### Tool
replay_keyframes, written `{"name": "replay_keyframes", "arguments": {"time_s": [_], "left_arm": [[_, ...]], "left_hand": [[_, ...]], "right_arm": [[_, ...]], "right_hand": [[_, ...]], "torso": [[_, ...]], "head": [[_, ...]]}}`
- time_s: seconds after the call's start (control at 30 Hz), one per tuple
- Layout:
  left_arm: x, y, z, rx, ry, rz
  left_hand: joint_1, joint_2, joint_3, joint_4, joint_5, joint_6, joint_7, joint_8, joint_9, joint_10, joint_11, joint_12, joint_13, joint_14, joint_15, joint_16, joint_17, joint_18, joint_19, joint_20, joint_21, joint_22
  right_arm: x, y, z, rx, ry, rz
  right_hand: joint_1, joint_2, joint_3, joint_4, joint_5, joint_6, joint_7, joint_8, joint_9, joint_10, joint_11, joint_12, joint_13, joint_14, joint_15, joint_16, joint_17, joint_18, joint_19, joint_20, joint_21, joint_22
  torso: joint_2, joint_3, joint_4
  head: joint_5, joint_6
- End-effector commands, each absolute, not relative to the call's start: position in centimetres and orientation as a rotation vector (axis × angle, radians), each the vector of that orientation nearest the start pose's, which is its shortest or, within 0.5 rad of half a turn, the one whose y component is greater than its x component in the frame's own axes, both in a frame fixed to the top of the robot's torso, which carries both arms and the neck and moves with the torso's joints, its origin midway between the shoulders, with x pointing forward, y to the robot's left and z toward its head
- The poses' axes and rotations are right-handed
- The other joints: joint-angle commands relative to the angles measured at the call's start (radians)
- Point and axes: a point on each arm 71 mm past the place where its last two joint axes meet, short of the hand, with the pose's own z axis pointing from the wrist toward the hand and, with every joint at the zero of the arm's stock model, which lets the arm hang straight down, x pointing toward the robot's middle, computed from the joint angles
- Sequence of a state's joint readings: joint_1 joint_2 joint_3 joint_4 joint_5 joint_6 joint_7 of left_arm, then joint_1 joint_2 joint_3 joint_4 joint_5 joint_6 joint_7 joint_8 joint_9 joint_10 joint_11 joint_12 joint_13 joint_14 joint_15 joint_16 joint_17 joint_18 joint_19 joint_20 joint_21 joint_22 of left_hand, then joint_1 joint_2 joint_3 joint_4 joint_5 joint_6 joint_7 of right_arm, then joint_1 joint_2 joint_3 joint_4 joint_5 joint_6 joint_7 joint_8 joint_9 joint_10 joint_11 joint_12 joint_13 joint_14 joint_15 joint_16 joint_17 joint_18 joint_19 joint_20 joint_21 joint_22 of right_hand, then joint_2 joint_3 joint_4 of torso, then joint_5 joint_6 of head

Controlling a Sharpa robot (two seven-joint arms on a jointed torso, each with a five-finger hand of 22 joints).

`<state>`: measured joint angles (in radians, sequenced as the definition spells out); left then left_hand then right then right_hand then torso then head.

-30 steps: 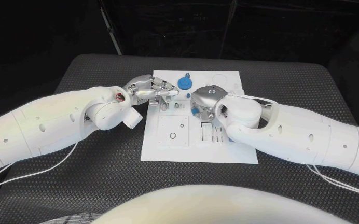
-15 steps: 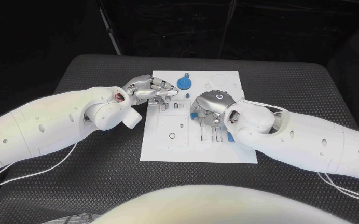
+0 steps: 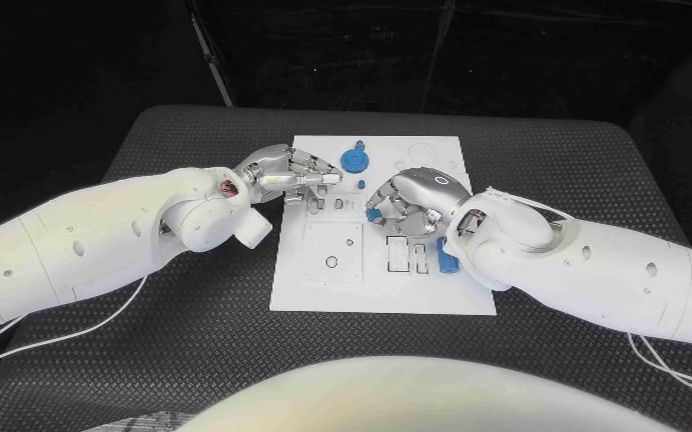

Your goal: Assemble the parts on the task board

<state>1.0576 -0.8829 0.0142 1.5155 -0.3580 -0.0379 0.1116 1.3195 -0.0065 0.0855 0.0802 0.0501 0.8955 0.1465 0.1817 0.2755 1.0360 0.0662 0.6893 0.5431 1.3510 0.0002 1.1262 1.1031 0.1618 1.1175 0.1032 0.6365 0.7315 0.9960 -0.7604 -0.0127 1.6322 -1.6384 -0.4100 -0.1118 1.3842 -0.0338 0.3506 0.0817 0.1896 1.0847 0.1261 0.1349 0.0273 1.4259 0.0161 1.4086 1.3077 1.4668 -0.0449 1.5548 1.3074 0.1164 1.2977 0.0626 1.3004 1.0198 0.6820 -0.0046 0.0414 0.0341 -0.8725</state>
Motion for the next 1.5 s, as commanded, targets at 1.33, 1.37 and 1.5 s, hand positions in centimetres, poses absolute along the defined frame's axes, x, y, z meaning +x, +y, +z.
{"name": "replay_keyframes", "arguments": {"time_s": [1.33, 1.37, 1.5], "left_arm": [[45.9, 21.1, -23.6, -0.892, 1.847, -1.404], [45.9, 21.1, -23.6, -0.891, 1.850, -1.405], [45.9, 20.9, -23.7, -0.897, 1.858, -1.408]], "left_hand": [[0.025, 0.028, -0.029, 0.012, -0.003, 0.057, 0.005, -0.003, -0.033, -0.007, 0.005, -0.020, -0.038, -0.035, 0.003, -0.051, -0.048, 0.019, -0.006, 0.006, -0.018, -0.004], [0.024, 0.029, -0.031, 0.014, -0.003, 0.059, 0.004, -0.003, -0.034, -0.004, 0.004, -0.019, -0.039, -0.030, 0.002, -0.044, -0.042, 0.020, -0.004, 0.006, -0.018, -0.003], [0.017, 0.038, -0.039, 0.023, -0.003, 0.065, 0.000, -0.006, -0.043, 0.018, -0.001, -0.003, -0.037, 0.015, -0.003, 0.027, 0.023, 0.021, 0.012, 0.002, -0.007, 0.002]], "right_arm": [[45.1, -15.0, -24.7, 0.606, 1.837, 1.154], [45.1, -15.0, -24.7, 0.621, 1.836, 1.160], [45.1, -14.8, -24.7, 0.689, 1.827, 1.192]], "right_hand": [[-0.022, -0.015, 0.003, -0.024, 0.081, 0.032, -0.023, 0.042, 0.047, 0.001, 0.007, -0.006, 0.053, 0.100, 0.000, 0.007, 0.247, -0.012, 0.000, 0.002, 0.003, -0.005], [-0.022, -0.015, 0.003, -0.025, 0.081, 0.032, -0.023, 0.042, 0.047, 0.001, 0.007, -0.006, 0.054, 0.100, 0.000, 0.007, 0.247, -0.012, 0.000, 0.002, 0.003, -0.005], [-0.022, -0.015, 0.003, -0.025, 0.082, 0.032, -0.022, 0.042, 0.047, 0.002, 0.007, -0.005, 0.055, 0.101, 0.000, 0.009, 0.249, -0.012, 0.002, 0.002, 0.004, -0.002]], "torso": [[0.002, -0.0011, 0.0029], [0.002, -0.0014, 0.0032], [0.001, -0.0012, 0.0018]], "head": [[-0.007, 0.001], [-0.007, 0.001], [-0.005, 0.001]]}}
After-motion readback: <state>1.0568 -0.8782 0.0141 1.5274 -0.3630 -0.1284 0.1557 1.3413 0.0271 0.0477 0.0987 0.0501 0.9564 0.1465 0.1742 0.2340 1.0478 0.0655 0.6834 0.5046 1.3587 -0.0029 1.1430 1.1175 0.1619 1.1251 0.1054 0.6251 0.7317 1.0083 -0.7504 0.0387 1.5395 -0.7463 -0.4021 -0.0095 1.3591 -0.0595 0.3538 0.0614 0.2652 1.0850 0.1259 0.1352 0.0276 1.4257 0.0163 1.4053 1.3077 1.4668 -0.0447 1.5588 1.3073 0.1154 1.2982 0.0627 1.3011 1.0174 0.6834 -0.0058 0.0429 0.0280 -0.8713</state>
